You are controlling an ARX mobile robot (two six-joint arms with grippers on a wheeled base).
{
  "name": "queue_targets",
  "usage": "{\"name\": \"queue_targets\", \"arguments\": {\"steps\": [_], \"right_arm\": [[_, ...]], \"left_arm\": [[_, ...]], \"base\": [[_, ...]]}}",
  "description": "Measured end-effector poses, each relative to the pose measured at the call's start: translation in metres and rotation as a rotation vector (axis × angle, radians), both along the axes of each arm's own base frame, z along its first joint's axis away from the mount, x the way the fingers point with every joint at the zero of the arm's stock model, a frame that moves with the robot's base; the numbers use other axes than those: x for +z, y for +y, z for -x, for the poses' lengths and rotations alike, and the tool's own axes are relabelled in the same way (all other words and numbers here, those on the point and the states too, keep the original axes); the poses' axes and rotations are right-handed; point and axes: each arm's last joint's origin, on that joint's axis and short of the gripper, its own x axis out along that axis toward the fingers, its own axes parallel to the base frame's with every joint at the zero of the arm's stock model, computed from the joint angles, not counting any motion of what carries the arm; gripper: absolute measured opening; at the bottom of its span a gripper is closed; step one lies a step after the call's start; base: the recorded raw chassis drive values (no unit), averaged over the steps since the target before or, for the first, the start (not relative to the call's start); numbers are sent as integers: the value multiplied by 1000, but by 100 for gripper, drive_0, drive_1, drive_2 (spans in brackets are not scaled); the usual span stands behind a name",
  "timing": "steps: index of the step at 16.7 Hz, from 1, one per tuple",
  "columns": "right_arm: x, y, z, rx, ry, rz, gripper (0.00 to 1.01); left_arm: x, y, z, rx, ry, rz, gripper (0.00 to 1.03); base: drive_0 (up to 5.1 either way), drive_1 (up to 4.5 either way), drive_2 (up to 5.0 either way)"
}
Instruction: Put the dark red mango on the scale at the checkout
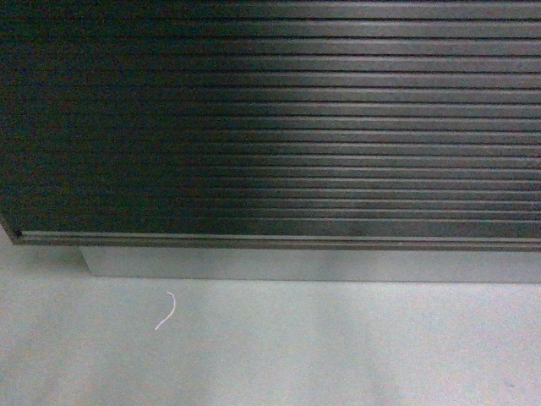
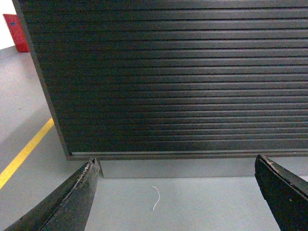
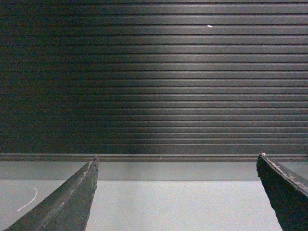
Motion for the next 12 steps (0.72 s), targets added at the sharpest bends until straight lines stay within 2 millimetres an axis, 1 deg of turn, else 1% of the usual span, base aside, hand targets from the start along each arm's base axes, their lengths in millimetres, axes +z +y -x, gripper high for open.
{"name": "queue_targets", "arguments": {"steps": [12], "right_arm": [[0, 0, 0, 0, 0, 0, 98]], "left_arm": [[0, 0, 0, 0, 1, 0, 98]], "base": [[-7, 213, -227]]}}
